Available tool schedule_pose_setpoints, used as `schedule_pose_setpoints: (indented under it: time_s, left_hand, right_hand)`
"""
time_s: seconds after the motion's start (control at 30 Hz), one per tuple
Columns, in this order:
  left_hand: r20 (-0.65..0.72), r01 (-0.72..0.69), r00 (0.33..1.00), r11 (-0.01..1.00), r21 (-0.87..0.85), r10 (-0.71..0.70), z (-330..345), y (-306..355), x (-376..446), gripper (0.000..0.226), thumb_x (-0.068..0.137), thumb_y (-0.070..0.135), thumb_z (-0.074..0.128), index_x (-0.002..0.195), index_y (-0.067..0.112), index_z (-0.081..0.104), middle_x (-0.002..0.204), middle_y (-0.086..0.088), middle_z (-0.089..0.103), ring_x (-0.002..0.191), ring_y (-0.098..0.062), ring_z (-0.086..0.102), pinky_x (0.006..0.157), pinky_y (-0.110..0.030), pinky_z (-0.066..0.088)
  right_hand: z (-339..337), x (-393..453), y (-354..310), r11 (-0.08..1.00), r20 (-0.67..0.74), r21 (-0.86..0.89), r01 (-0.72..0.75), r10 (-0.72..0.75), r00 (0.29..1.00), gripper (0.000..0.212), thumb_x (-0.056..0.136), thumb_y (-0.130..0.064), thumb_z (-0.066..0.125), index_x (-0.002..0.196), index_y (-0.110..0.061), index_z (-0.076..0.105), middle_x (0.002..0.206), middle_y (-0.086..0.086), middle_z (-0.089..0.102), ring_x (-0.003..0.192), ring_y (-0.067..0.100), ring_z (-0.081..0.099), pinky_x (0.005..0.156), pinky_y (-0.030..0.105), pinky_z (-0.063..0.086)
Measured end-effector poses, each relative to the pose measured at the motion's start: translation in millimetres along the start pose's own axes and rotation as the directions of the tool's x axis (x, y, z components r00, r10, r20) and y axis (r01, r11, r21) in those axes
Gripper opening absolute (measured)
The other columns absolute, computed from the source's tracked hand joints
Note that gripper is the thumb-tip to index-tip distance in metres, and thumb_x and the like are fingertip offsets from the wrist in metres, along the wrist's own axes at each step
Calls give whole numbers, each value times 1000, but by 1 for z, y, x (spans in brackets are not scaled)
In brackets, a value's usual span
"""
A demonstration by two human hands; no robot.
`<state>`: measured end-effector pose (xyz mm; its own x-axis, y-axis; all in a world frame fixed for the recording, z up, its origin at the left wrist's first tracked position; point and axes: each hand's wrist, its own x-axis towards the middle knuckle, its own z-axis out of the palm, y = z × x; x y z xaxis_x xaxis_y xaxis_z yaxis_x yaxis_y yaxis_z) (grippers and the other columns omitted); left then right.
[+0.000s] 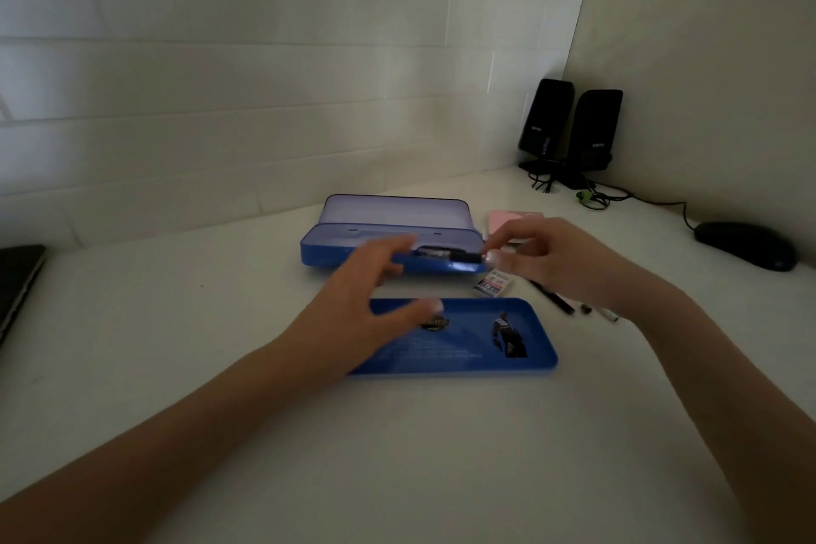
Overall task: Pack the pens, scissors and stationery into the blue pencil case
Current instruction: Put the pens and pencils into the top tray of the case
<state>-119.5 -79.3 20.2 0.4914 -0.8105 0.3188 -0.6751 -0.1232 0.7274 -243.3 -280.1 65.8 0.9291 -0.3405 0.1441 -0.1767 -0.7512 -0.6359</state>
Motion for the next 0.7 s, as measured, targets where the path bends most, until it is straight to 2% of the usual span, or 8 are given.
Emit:
schedule_pose_setpoints:
  time_s: [0.07,0.13,0.2,0.3,0.37,0.43,0.53,0.7]
  left_hand:
    - [-115,43,992,994,-103,-54,-6,-1,6,69,75,42,63,137,38,34,126,22,45,109,4,52,91,-13,43]
    - [-107,62,992,994,-89,-72,-14,-3,10,57,81,26,65,132,37,43,118,20,53,103,5,57,89,-11,47]
    - [-76,58,995,998,-3,-58,-20,-7,11,39,82,19,66,117,33,59,104,17,63,97,6,60,89,-6,45]
    - [-43,7,999,982,188,1,-24,-11,10,26,81,17,68,104,28,69,89,19,64,85,7,60,79,-1,42]
    - [38,-35,999,953,302,24,-27,-12,10,22,80,18,68,100,27,69,86,17,64,79,7,58,73,-3,40]
    - [117,-65,993,918,392,20,-31,-14,9,14,81,21,68,93,26,70,84,16,65,78,2,55,73,-9,41]
    - [146,-119,988,819,562,44,-35,-16,10,9,80,34,66,88,31,69,85,17,65,85,-5,51,78,-24,42]
    - [142,-49,989,850,524,-31,-34,-18,12,10,79,32,67,84,25,63,94,10,60,89,-10,56,82,-35,49]
  right_hand:
    - [8,1,-3,999,74,13,46,-47,996,14,87,-35,58,90,-26,67,50,-12,51,43,4,36,41,9,29]
    - [16,2,-4,994,102,21,107,-109,989,11,85,-37,59,89,-31,68,57,0,51,50,10,38,44,14,29]
    - [22,3,-4,988,98,41,150,-154,983,10,84,-34,62,89,-31,69,68,13,55,54,12,39,48,16,30]
    - [35,2,-7,983,61,74,170,-174,983,9,83,-29,66,87,-22,70,71,5,60,59,11,47,55,18,35]
    - [47,1,-6,983,40,103,151,-156,987,13,80,-29,70,80,-16,66,74,0,66,65,16,56,61,27,44]
    - [59,0,-6,987,37,50,149,-151,988,19,78,-32,71,76,-15,63,76,0,67,69,17,59,63,30,46]
    - [71,4,-6,963,17,-109,245,-245,969,20,78,-33,71,72,-18,59,79,-7,58,70,8,52,63,23,44]
    - [80,6,-10,934,-47,-244,262,-281,959,11,81,-33,68,86,-23,67,92,-5,55,84,10,52,72,33,48]
